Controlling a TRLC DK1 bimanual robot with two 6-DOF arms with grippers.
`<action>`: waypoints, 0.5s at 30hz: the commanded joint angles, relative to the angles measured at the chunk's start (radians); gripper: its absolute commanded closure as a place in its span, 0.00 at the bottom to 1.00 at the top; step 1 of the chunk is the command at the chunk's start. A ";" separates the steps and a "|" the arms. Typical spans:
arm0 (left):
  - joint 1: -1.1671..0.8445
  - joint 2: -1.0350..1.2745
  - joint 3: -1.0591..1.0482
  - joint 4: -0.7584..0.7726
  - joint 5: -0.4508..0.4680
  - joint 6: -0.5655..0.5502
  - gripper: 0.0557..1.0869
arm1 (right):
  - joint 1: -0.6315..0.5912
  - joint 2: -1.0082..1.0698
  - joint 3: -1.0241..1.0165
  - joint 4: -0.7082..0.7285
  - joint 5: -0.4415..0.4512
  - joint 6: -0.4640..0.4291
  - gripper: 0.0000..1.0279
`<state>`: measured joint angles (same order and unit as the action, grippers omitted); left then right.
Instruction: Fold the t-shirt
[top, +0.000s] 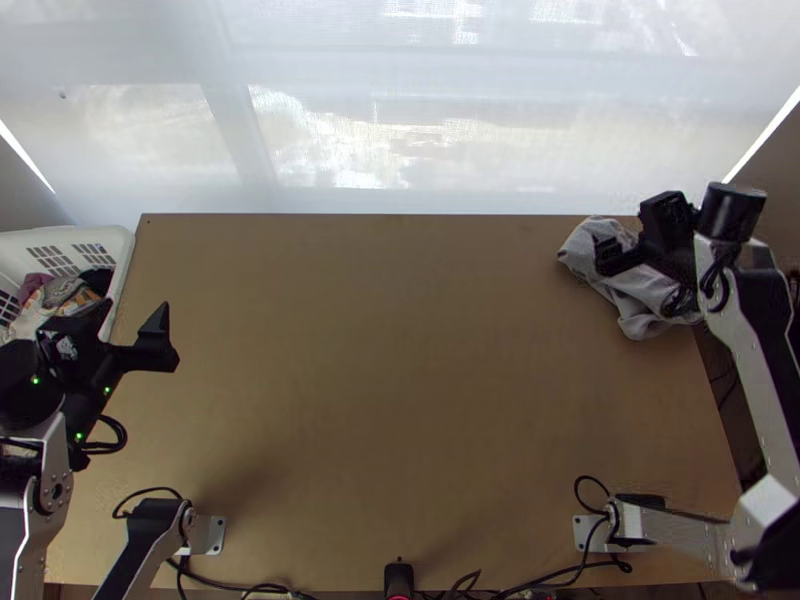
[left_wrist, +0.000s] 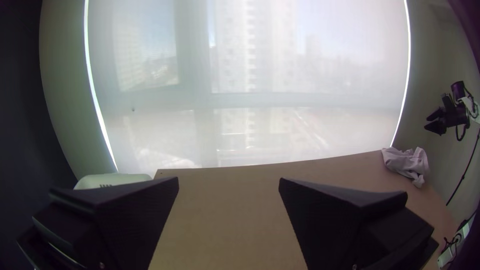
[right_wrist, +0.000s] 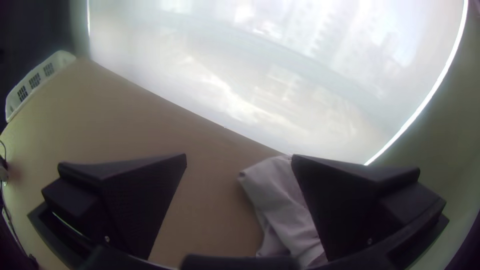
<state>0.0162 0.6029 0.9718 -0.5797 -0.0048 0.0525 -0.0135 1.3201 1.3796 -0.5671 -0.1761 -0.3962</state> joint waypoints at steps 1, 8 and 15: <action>0.030 -0.199 -0.185 0.037 -0.006 -0.020 0.05 | 0.124 -0.395 -0.372 0.096 -0.003 0.120 0.05; 0.028 -0.342 -0.351 0.070 -0.006 0.007 0.05 | 0.144 -0.647 -0.596 0.088 -0.014 0.115 0.05; 0.030 -0.519 -0.539 0.142 -0.006 0.052 0.05 | 0.136 -1.023 -0.927 0.231 -0.077 0.077 0.05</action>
<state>0.0433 0.2474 0.6014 -0.4919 -0.0120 0.0769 0.1162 0.6083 0.7174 -0.4446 -0.2161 -0.3080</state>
